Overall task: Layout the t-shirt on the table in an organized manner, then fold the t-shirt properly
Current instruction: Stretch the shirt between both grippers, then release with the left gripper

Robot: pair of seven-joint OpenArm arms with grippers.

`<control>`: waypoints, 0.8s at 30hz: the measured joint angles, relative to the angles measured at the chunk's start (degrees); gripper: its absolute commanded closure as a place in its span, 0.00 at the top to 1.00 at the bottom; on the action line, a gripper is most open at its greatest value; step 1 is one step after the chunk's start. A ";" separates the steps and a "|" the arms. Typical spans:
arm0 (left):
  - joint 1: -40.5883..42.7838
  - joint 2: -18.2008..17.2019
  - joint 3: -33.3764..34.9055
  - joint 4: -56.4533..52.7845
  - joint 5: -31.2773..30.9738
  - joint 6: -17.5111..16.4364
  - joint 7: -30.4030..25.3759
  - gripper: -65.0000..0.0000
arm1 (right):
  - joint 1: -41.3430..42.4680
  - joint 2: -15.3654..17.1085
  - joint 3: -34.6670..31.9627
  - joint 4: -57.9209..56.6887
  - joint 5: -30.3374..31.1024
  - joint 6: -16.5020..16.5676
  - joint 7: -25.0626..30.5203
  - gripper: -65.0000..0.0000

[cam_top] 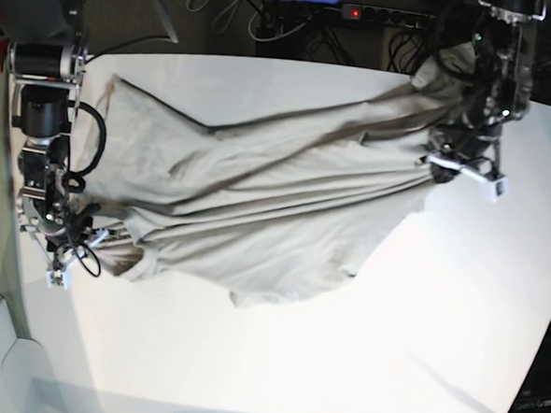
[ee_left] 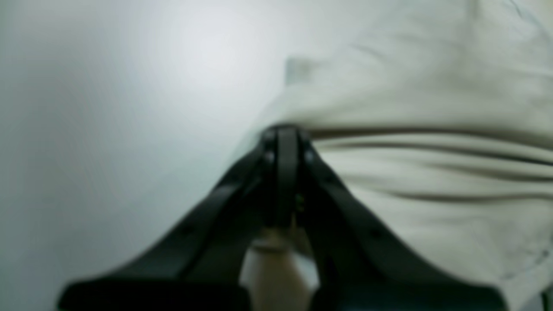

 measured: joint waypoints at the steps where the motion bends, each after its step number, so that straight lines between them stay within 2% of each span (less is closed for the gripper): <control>1: 0.76 -0.15 -1.01 0.96 1.03 1.42 0.31 0.00 | 0.02 0.02 0.00 0.00 0.00 0.00 -0.11 0.07; 3: 1.99 0.20 -2.73 3.23 2.14 2.80 1.90 0.00 | 0.00 0.13 0.00 -0.04 0.00 0.00 -0.02 0.07; 11: 4.44 4.76 -7.28 17.59 1.75 2.47 1.62 0.01 | -0.22 0.42 0.09 1.25 -0.46 0.02 -1.11 0.07; 13: 4.46 4.98 -7.21 18.10 1.62 2.47 1.66 0.01 | -1.68 0.46 0.09 5.88 -1.53 0.11 -4.76 0.07; 18: 4.46 4.94 -7.17 17.97 1.64 2.47 2.25 0.01 | -7.67 0.42 0.04 20.92 -1.33 0.11 -8.52 0.08; 20: 4.35 4.96 -7.23 17.97 1.68 2.47 2.14 0.01 | -9.16 0.04 2.08 27.89 -1.16 0.13 -9.57 0.08; 22: 4.39 4.79 -7.19 17.97 1.66 2.47 2.40 0.02 | -10.23 -0.48 4.55 33.79 -1.36 0.11 -11.19 0.10; 24: 3.85 4.59 -7.34 17.77 1.70 2.47 5.75 0.02 | -11.87 -1.88 6.16 38.64 -1.75 0.13 -13.92 0.16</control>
